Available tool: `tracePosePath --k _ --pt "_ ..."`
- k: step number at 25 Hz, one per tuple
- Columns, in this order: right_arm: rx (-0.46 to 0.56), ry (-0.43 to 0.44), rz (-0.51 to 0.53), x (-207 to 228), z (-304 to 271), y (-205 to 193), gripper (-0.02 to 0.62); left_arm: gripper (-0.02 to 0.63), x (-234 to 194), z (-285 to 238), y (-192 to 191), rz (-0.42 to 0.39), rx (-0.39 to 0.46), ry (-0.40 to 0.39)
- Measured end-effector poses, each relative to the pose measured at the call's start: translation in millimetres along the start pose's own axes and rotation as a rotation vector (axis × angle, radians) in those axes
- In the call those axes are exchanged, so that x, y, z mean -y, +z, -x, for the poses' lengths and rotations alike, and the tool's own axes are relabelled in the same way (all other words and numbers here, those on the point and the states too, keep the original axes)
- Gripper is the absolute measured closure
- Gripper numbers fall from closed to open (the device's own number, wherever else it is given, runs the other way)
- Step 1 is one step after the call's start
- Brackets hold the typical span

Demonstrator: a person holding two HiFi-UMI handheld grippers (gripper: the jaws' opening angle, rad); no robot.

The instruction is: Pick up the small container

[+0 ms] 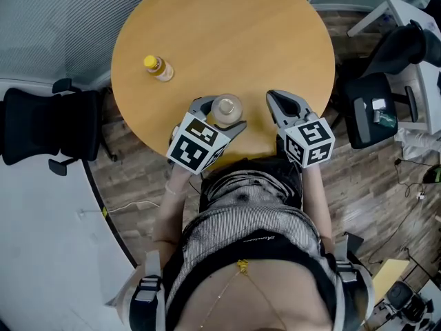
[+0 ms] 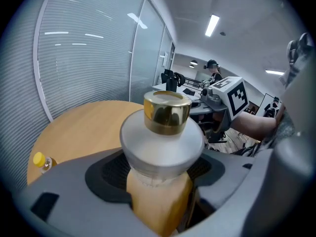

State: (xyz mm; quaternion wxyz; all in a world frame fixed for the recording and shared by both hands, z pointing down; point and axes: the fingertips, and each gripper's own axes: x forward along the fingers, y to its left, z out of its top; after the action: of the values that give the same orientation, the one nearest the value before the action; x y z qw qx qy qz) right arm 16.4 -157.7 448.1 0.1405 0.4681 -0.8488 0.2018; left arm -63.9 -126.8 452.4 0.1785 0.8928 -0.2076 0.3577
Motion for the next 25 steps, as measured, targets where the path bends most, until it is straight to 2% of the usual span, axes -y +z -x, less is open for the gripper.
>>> tracePosePath --k 7,12,25 --pt "-0.001 0.013 0.002 -4.9 0.3 -1.8 0.572 0.259 -0.1 11.0 5.7 0.007 0.027 0.000" --pt "0.000 0.024 -0.015 -5.0 0.9 -2.2 0.572 0.259 4.6 10.6 6.2 0.011 0.008 -0.012" --pt "0.006 0.068 -0.033 -16.9 -2.7 -0.5 0.572 0.259 19.9 9.5 1.8 0.042 0.030 -0.028"
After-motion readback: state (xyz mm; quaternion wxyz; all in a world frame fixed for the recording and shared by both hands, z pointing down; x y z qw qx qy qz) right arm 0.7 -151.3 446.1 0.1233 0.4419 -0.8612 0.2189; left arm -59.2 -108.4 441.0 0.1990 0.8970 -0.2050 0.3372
